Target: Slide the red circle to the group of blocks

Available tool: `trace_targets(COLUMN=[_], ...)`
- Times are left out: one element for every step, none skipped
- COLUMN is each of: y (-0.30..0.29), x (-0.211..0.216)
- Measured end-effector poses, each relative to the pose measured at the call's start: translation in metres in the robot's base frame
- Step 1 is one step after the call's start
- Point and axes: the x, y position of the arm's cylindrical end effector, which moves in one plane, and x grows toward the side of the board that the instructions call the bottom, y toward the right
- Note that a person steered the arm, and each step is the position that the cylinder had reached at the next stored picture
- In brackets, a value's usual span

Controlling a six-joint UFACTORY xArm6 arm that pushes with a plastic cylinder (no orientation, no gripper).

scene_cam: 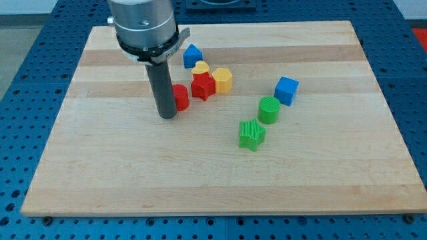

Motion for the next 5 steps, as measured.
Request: trace_targets(y=[0.002, 0.005, 0.009, 0.01, 0.01], x=[-0.01, -0.016, -0.027, -0.029, -0.028])
